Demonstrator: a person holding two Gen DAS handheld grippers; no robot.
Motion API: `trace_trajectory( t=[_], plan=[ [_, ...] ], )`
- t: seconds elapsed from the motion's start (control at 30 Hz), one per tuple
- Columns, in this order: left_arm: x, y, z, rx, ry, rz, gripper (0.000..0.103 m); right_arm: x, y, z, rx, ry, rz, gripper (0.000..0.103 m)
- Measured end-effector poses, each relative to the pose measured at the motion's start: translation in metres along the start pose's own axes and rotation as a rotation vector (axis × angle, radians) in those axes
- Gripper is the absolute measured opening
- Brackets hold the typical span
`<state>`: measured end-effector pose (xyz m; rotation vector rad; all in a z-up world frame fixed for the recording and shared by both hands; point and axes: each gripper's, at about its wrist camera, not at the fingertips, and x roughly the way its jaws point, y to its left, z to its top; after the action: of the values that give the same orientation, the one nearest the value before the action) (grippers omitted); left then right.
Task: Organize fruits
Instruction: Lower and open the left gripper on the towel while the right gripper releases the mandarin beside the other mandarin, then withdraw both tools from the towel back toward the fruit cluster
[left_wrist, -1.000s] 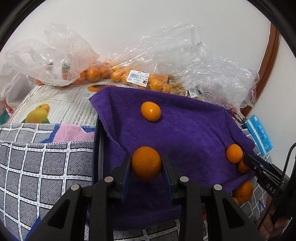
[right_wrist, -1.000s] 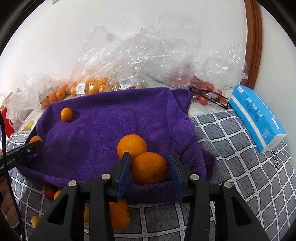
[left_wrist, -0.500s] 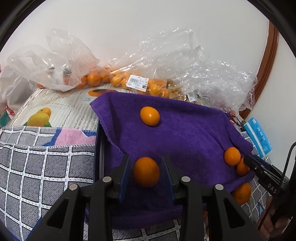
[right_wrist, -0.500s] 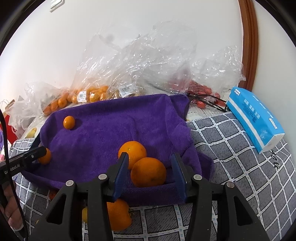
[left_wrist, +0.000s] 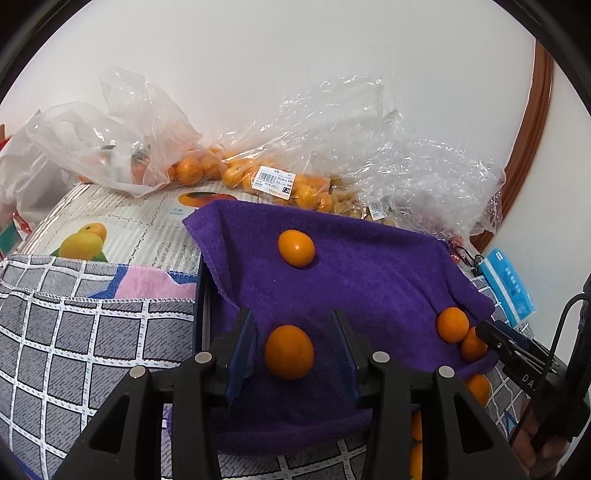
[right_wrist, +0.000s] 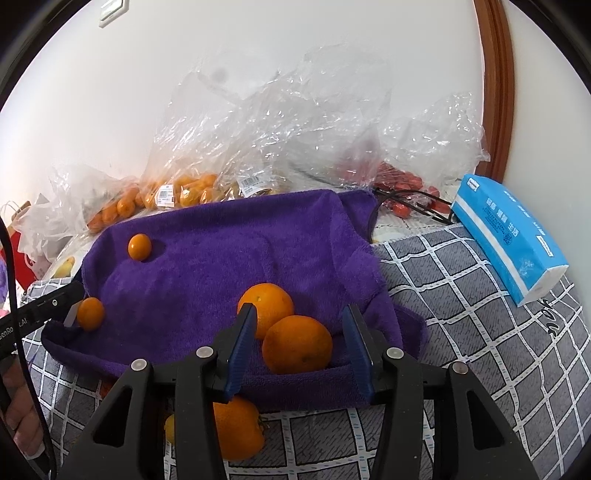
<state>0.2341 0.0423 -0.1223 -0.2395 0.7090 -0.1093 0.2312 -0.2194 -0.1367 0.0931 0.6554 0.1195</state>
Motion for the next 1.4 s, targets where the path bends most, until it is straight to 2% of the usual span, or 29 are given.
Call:
trace_trajectory(
  t=[0.43,0.6,0.7,0.83,1.03,1.17,1.23,1.33,1.4],
  plan=[
    [-0.014,-0.006,0.001,0.006,-0.045,-0.015,0.04,-0.014,0.008,-0.001,-0.026,-0.074,0.023,0.048],
    [-0.018,-0.009,0.002,0.004,-0.056,-0.027,0.04,-0.016,0.012,0.002,-0.044,-0.062,0.024,0.048],
    [-0.021,-0.01,0.002,0.004,-0.064,-0.035,0.04,-0.028,0.015,0.006,-0.031,-0.059,0.058,0.048],
    [-0.026,-0.013,0.001,0.014,-0.078,-0.037,0.041,-0.05,0.022,0.002,-0.057,-0.083,0.055,0.048],
    [-0.033,-0.018,-0.001,0.052,-0.102,-0.012,0.041,-0.069,0.024,-0.013,-0.058,-0.05,0.041,0.048],
    [-0.058,-0.016,0.007,0.031,-0.175,-0.026,0.041,-0.083,0.02,-0.022,-0.042,-0.024,0.025,0.048],
    [-0.064,-0.017,0.01,0.028,-0.139,0.002,0.041,-0.092,0.019,-0.025,-0.047,-0.027,0.006,0.048],
    [-0.075,-0.011,0.002,0.002,-0.099,-0.038,0.041,-0.101,0.019,-0.028,-0.047,-0.026,-0.009,0.048],
    [-0.082,-0.006,-0.011,0.006,-0.063,-0.024,0.041,-0.102,0.018,-0.03,-0.033,-0.019,0.0,0.048]
  ],
)
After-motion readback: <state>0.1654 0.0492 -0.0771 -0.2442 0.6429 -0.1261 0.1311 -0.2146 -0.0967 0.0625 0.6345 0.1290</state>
